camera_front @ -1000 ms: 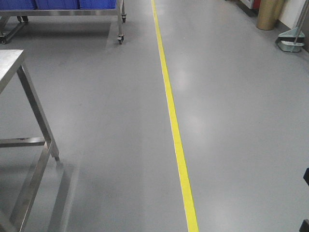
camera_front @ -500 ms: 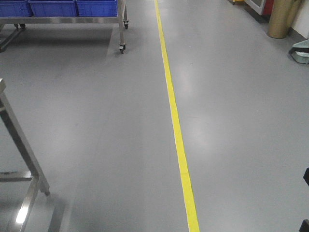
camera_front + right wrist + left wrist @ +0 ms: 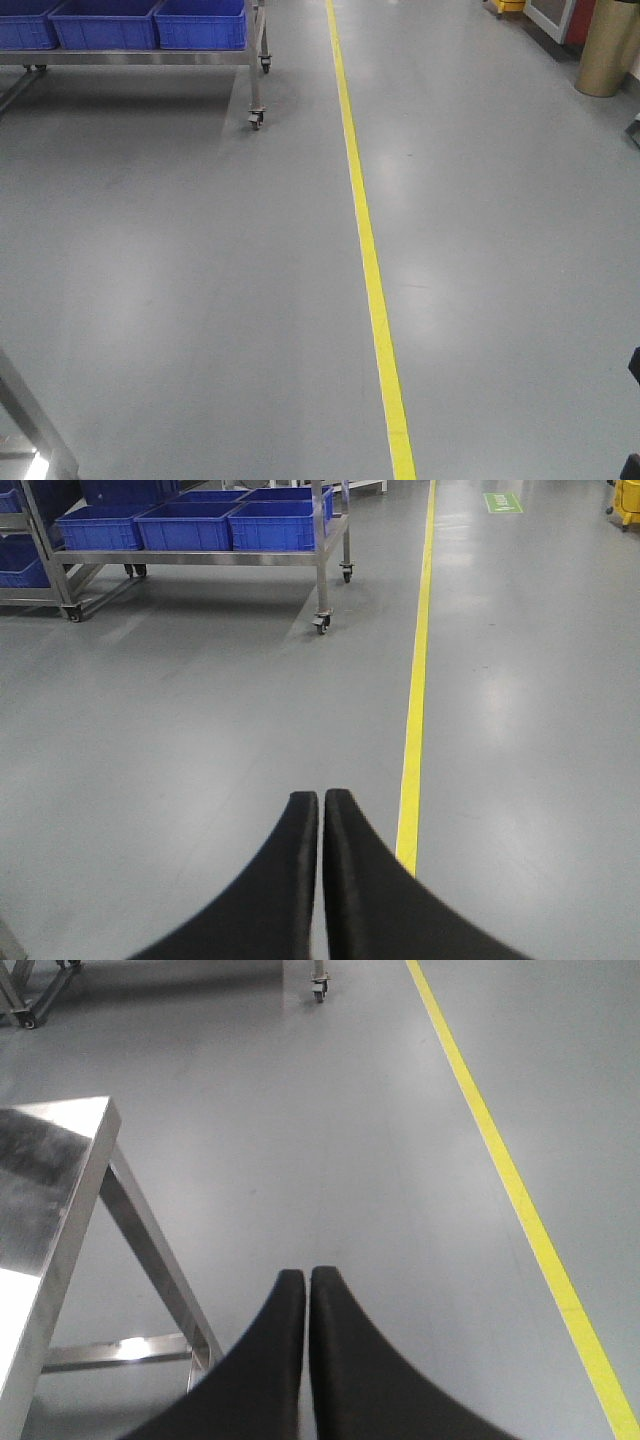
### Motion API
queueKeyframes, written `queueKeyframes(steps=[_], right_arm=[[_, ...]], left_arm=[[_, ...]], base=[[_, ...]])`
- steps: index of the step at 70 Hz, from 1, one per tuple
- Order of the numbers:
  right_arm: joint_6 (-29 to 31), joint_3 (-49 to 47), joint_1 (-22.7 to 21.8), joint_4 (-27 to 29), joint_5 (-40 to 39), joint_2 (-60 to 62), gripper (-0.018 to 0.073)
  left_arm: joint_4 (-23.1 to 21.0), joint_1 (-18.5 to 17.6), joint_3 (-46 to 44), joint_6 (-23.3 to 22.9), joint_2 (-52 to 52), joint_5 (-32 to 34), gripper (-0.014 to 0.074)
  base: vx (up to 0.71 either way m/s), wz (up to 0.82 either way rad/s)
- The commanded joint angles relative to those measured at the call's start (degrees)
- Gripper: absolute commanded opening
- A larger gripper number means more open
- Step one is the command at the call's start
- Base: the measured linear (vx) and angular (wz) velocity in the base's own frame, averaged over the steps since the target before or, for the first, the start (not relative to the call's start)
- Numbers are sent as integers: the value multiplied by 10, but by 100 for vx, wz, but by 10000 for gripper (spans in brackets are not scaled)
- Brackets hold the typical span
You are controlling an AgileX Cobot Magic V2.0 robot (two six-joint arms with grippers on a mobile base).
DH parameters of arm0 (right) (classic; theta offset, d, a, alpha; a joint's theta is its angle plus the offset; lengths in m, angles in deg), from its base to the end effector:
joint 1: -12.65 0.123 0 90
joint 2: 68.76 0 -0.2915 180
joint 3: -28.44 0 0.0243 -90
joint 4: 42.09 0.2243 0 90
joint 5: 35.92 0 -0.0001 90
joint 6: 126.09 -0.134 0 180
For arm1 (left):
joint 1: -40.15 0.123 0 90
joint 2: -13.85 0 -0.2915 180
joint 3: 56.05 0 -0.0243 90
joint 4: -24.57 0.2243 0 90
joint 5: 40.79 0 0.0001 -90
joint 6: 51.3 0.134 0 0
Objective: Move and align brake pads A on conveyor
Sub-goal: 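Continue driving toward the steel rack with blue bins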
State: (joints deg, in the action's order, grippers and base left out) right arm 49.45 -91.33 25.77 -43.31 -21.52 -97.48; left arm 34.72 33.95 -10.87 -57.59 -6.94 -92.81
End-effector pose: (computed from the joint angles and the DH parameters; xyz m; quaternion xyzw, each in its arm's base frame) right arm 0.0961 0.0217 0.2605 -0.0657 0.7817 0.0864 0.6141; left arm 0.0418 0.0142 0.2785 0.0101 0.8538 0.0315 0.5196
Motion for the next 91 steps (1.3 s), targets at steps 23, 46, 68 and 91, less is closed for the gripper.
queueKeyframes(steps=[23,46,68,91], right_arm=[[4,-17,-1,-5,-41,-4,-1],[4,-17,-1,-5,-41,-4,-1],[4,-17,-1,-5,-41,-4,-1],[4,-17,-1,-5,-41,-4,-1]], left_arm=[[4,-4,-17,-5,-8,40,-6],[4,-4,-17,-5,-8,40,-6],[4,-4,-17,-5,-8,40,-6],[4,-4,-17,-5,-8,40,-6]], base=[[43,1],[36,-3],[30,0],[20,-1]])
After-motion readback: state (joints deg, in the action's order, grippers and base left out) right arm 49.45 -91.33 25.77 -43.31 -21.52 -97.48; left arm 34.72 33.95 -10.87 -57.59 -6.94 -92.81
